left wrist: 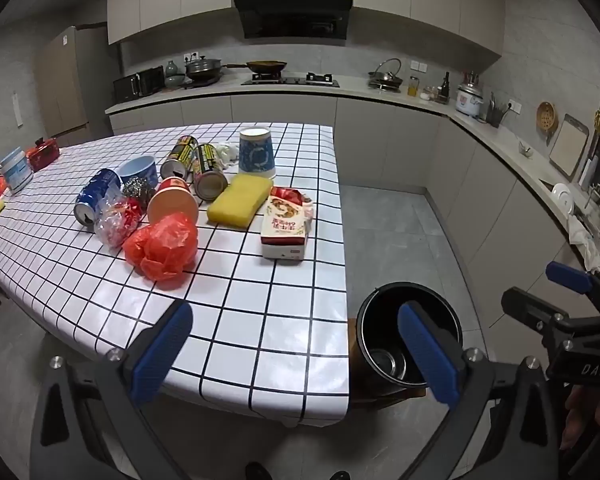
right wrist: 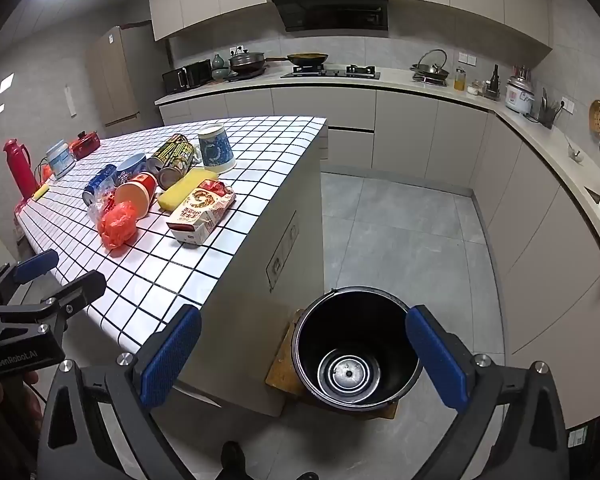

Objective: Collect trash

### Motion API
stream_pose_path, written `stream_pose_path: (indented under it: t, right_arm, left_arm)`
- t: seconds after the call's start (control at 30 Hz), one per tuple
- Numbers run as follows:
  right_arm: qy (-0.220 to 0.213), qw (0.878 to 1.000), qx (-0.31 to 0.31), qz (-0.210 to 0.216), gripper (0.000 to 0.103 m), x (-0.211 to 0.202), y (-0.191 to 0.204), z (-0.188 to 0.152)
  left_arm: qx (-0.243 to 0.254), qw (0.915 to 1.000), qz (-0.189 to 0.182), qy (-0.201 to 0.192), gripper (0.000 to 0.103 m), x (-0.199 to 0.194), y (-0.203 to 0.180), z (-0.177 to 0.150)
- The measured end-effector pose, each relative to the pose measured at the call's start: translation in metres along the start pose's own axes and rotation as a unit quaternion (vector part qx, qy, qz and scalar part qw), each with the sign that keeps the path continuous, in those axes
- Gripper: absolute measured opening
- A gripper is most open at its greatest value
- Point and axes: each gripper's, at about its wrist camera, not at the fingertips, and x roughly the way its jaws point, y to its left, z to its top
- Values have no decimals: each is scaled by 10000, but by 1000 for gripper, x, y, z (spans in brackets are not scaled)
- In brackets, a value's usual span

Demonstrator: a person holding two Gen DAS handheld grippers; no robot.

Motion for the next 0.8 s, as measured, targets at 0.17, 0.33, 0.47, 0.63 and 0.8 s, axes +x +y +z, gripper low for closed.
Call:
stream_pose_path:
  t: [0.17,0.33,0.47,0.63,0.8]
  right_arm:
    - [-25,10000,-6,2,103,1,0,2]
    - [-27,10000,-6,4,103,2,0,2]
    - [-31,10000,0,13,103,3,2,4]
    - [-39,10000,8,24,103,3,1,7]
    - [-40,10000,5,20,103,3,1,8]
  left_arm:
    - [8,10000,-36,15,103,0,0,-1]
    - [-5,10000,10,41,103,3,4,2]
    - [-13,10000,14,51,103,3,8,2]
    - [1,10000,60,55,103,5,3,2]
    - [-18,10000,64,60,103,7,5,2]
